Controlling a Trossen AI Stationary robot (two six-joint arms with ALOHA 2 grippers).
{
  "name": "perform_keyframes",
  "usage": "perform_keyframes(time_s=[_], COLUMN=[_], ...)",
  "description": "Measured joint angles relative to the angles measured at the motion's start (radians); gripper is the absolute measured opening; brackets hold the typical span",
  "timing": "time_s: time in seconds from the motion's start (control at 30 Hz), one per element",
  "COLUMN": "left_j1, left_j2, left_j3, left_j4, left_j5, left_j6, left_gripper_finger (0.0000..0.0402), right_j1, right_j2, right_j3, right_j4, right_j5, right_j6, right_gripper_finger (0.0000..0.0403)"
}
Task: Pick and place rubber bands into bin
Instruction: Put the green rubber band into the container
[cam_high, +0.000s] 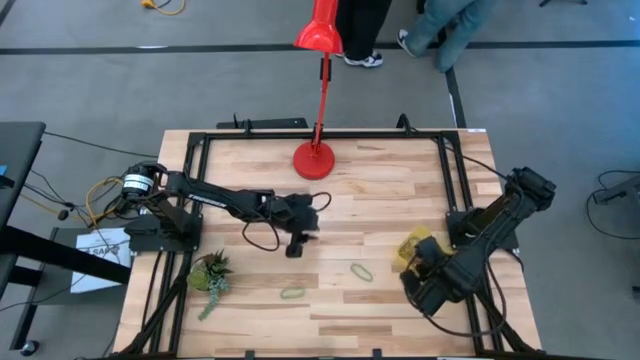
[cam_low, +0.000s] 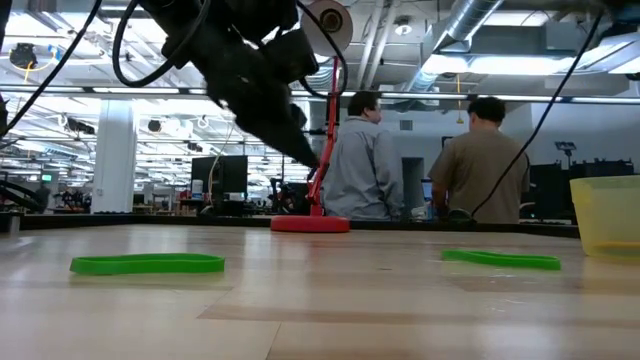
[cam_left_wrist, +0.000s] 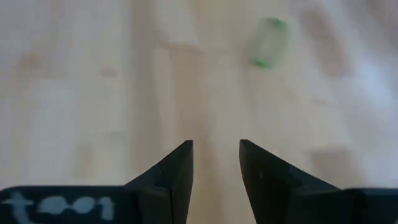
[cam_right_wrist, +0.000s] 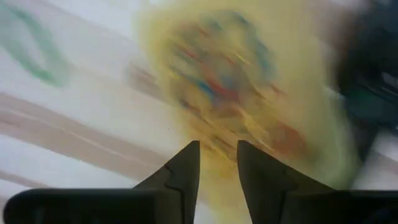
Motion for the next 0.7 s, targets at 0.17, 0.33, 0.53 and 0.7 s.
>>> perform_keyframes(time_s=[0.17, 0.33, 0.53, 0.7], left_j1=[-0.044, -0.13, -0.239, -0.304], left_j2=[0.0, 0.0, 0.0, 0.0], left_j3=[-0.031, -0.081, -0.106, -0.106], left_j4=[-0.002, -0.027, -0.091, -0.104], left_j5=[0.197, 0.219, 0.168, 0.043], left_j6=[-0.003, -0.015, -0.118, -0.146], left_gripper_finger=[0.0119, 0.0119, 0.0119, 0.0119], right_j1=[-0.026, -0.076, -0.171, -0.238], right_j2=[0.011, 0.083, 0.248, 0.337], right_j3=[-0.031, -0.049, -0.054, -0.054], right_j4=[0.332, 0.613, 0.589, 0.628], right_j5=[0.438, 0.523, 0.367, 0.227], right_j6=[-0.238, -0.543, -0.541, -0.596], right_gripper_finger=[0.0102, 0.0101, 0.0101, 0.0101])
